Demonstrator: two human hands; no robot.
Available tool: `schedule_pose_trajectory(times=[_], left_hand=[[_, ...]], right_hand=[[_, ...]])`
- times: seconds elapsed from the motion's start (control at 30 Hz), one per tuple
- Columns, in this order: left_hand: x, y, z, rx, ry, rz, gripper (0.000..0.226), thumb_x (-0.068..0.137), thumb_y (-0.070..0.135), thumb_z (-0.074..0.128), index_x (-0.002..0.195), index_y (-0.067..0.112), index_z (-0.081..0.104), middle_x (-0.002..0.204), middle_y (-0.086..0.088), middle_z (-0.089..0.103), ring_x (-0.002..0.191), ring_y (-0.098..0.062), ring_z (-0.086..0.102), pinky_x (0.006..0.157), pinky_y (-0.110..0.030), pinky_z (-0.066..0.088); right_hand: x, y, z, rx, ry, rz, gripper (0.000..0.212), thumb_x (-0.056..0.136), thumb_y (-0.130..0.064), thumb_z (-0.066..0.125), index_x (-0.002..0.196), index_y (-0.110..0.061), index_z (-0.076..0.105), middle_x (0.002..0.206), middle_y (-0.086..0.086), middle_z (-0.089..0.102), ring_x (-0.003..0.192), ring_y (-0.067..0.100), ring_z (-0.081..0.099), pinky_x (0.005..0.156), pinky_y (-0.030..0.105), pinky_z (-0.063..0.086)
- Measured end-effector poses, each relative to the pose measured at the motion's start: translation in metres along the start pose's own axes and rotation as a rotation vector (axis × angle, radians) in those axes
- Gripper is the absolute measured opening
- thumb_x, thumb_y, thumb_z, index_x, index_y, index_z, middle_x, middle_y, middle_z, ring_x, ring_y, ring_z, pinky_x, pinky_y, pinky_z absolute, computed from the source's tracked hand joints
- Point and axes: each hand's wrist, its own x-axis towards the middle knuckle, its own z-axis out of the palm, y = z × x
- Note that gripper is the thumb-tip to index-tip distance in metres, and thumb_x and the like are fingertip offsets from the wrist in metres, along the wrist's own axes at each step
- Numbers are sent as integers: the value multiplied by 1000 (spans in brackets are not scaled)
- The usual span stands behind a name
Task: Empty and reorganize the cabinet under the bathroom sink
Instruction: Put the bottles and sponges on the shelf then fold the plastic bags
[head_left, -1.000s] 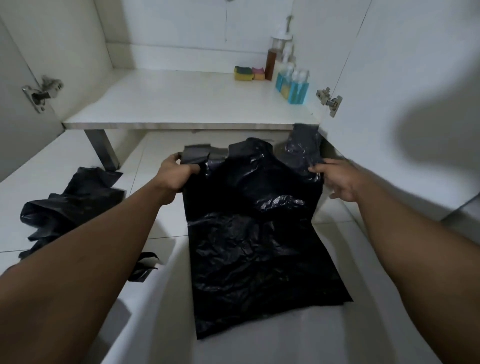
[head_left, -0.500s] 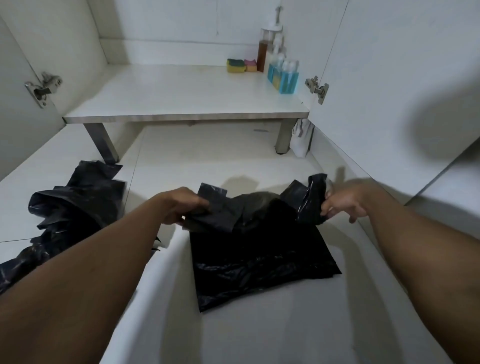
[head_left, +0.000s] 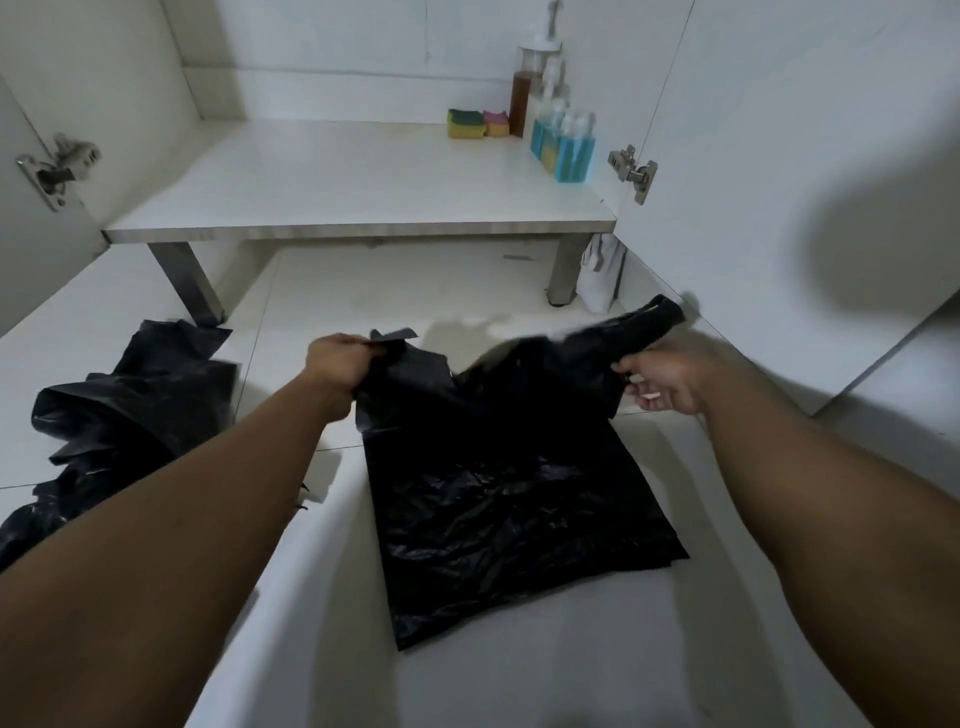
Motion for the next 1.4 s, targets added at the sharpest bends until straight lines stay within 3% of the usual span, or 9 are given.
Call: schedule_pose_trajectory(times=[0.13,0.2,0.3,0.37,0.53,0.67,1.07,1.23,1.4], left_hand=[[17,21,4,-141,94,31,28,88,20,71,113,10,63,87,-4,65,69,-16,60,59,-29,50],[27,24,6,-52,-1,133,34,94,33,64,123,18,55,106,-1,66,84,-12,63,70,-25,50],[46,14,-4,429,-75,265,97,80,71,61,154,33,12,156,-9,36,134,-29,46,111,-47,36],[49,-4,-7,700,50,301,112,73,79,59,154,32,-2,162,-9,20,144,-35,29,114,-59,24],[34,-76,6,978,-64,161,102,63,67,73,143,17,35,135,-16,49,122,-38,50,101,-51,46],[36,-97,6,954,-191,77,79,69,51,81,134,16,52,127,-11,61,115,-32,58,103,-43,46],[30,-109,-6,1182,-163,249,75,76,52,75,140,26,47,154,-9,27,138,-37,27,111,-50,34],[28,-111,-4,1383,-276,232,81,78,64,67,147,34,37,157,-1,25,138,-36,26,107,-53,35],[20,-113,-5,1326,-128,405,81,71,68,67,138,27,44,148,-5,34,131,-32,34,103,-51,36]], right_hand=[[28,-26,19,99,171,-139,3,97,-16,56,97,-19,56,83,8,53,56,11,42,52,24,31],[39,-38,26,190,195,-224,22,97,-20,56,119,-18,56,95,8,58,66,15,51,55,26,44],[58,-42,32,188,317,-302,51,97,-17,54,145,-14,37,121,4,57,95,24,60,77,38,58],[69,-25,36,14,471,-333,47,94,-15,56,139,-9,44,126,10,59,107,32,59,91,41,50],[78,58,58,-544,210,8,74,80,-39,70,136,2,43,137,24,48,122,39,51,104,38,42],[71,70,55,-516,142,51,78,80,-45,69,135,5,44,134,22,53,117,36,56,91,37,50],[64,72,56,-578,236,-198,52,77,-38,67,119,-15,49,121,17,50,111,37,54,94,46,49],[71,77,67,-892,52,-22,70,84,-48,60,144,-20,39,138,14,34,129,39,35,109,53,32],[54,70,79,-946,288,-252,60,81,-48,62,130,-17,46,132,11,39,124,35,36,99,58,35]])
